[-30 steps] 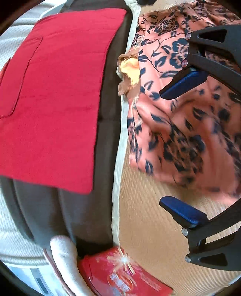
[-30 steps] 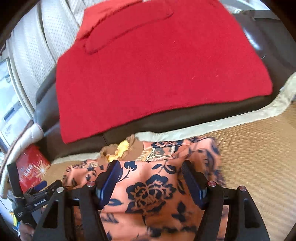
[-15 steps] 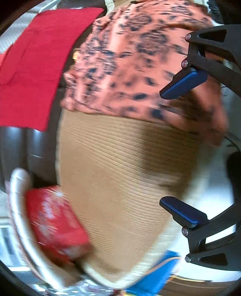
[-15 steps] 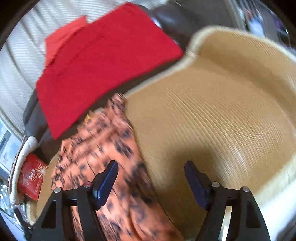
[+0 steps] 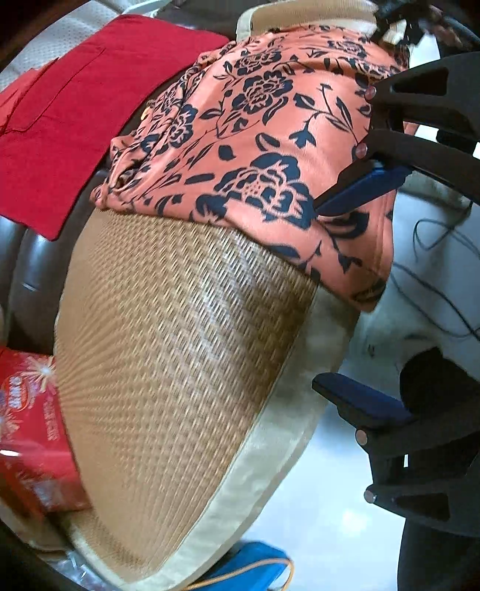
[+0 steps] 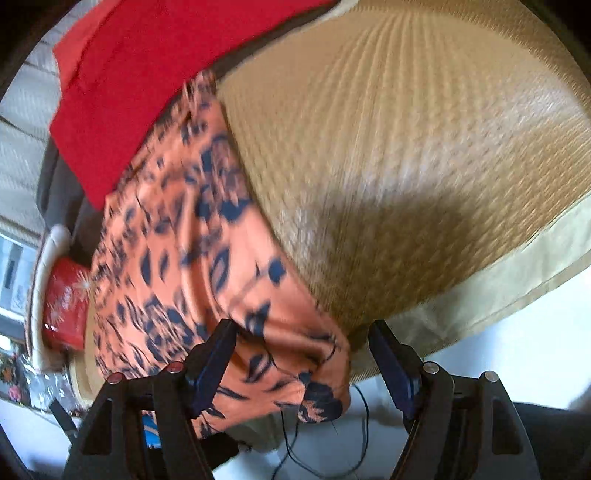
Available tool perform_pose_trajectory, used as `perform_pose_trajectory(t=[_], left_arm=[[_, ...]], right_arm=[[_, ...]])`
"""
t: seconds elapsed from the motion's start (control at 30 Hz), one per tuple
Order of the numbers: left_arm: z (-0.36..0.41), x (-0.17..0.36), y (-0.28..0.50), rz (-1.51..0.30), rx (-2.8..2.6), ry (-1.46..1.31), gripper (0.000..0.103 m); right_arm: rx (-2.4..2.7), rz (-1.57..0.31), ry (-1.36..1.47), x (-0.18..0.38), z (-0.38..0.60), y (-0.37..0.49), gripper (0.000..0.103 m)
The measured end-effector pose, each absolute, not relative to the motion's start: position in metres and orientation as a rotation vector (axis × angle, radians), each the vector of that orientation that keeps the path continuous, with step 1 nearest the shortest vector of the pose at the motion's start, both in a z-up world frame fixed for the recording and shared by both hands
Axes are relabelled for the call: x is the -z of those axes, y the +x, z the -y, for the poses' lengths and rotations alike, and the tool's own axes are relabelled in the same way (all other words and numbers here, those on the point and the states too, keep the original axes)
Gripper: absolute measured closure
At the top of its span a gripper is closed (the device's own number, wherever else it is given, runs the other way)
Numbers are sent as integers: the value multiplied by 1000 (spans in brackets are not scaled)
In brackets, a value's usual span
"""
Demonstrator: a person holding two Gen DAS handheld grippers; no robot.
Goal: Fold small clothes
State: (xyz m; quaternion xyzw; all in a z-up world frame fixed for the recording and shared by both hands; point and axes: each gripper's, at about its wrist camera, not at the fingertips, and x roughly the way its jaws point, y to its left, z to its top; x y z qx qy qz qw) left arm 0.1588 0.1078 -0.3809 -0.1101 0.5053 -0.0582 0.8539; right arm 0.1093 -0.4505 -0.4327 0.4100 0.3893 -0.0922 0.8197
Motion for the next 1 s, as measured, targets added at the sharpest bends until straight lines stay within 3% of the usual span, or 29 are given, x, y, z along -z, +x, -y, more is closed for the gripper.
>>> perform_pose_trajectory(t=[0.1,0.17,0.3,0.33,0.37,0.4,0.43,0.47,0.57,0.6,0.67,0.73,0.8,0.87,1.0], left_arm=[[-100,390,162,-1110,159,-239,16],[-97,396,163,-1137,180,-246,16],[-96,403,160,-1153,198,-243,17],[-95,405,158,-1156,208,-238,26],[-93,406,158,-1158,217,-231,47],[-89,408,160,-1164,231,-226,57],[-87,408,159,-1167,264,-238,66],[-85,408,159,-1162,269,-237,67],[-78,408,159,-1162,270,-213,65],[-76,409,161,-1167,269,-222,60],[-73,412,169,-1189,256,-258,31],[-75,416,174,-1195,248,-271,32],[-71,416,174,-1192,271,-246,55],[-62,414,170,-1198,327,-222,93],[-53,396,162,-1166,393,-186,95]], right_arm=[[186,-866,900,447,444,114,27],[163,-865,907,447,442,115,35],[119,-893,893,444,433,116,63],[111,-900,873,443,428,116,68],[109,-903,854,442,424,116,69],[105,-907,835,440,420,116,71],[98,-910,821,440,416,116,71],[93,-912,815,439,413,117,71],[90,-922,825,439,408,113,69],[92,-926,849,440,409,112,69],[92,-932,871,442,413,118,68],[94,-932,853,444,414,124,68],[93,-933,790,440,410,125,72],[87,-932,763,438,407,127,89],[38,-903,766,424,400,125,93]])
